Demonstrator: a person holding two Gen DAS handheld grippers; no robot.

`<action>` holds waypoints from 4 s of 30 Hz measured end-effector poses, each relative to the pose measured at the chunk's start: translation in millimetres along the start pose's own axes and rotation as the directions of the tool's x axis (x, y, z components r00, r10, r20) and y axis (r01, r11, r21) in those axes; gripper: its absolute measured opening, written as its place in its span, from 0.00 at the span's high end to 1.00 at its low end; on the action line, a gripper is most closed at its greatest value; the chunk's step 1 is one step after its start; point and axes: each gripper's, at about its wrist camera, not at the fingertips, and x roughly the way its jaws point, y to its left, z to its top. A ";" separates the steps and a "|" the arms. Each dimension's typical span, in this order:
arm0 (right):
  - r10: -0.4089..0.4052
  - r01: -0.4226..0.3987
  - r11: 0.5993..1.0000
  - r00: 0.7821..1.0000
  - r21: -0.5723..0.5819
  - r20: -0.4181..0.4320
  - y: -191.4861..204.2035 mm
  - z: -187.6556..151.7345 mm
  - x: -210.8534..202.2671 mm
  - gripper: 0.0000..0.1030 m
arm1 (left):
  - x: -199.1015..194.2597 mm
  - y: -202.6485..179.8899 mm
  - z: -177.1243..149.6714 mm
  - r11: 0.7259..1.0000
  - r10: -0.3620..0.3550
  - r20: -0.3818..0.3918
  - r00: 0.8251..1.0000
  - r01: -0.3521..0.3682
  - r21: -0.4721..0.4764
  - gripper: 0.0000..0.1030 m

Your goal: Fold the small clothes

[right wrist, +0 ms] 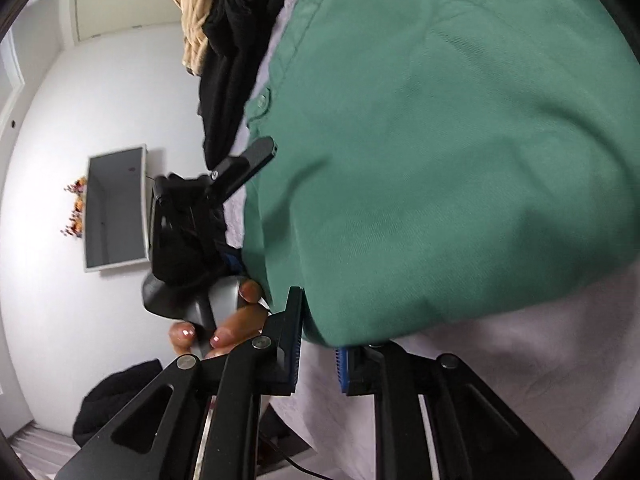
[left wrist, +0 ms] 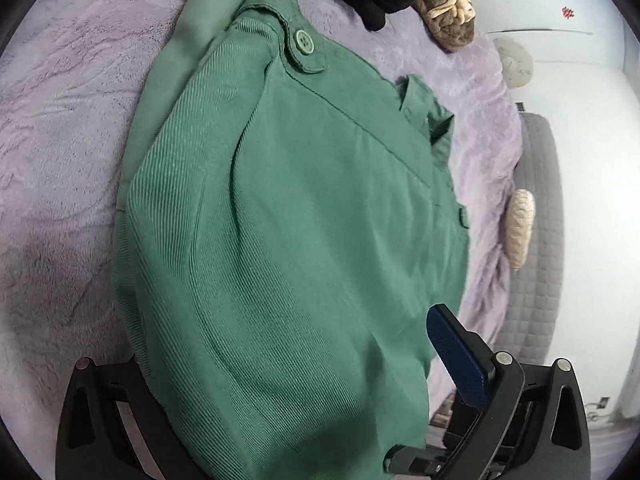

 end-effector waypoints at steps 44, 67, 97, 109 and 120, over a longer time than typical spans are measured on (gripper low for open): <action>0.326 -0.383 0.895 0.911 0.227 0.253 -166.8 36.2 -72.8 1.00 | 223.1 -357.6 -59.8 0.668 0.405 0.189 0.894 -0.431 0.607 0.85; 0.194 -0.302 0.941 0.851 0.152 0.488 -181.3 25.6 -231.0 0.32 | 86.2 -312.2 -71.5 0.704 0.309 0.421 0.853 -0.503 0.501 0.11; -0.292 0.297 0.952 0.797 0.079 0.529 -132.8 44.9 -318.0 0.81 | 90.6 -206.4 -128.7 0.691 0.523 0.339 0.782 -0.622 0.369 0.11; -0.384 0.528 0.813 0.802 -0.245 0.458 -38.6 183.3 -243.6 0.81 | 122.7 -186.9 -154.5 0.728 0.529 0.273 0.803 -0.595 0.339 0.11; -0.581 0.666 0.709 0.738 -0.232 0.344 -94.1 234.2 -203.7 0.88 | 130.7 -195.7 -160.2 0.712 0.549 0.295 0.782 -0.623 0.323 0.10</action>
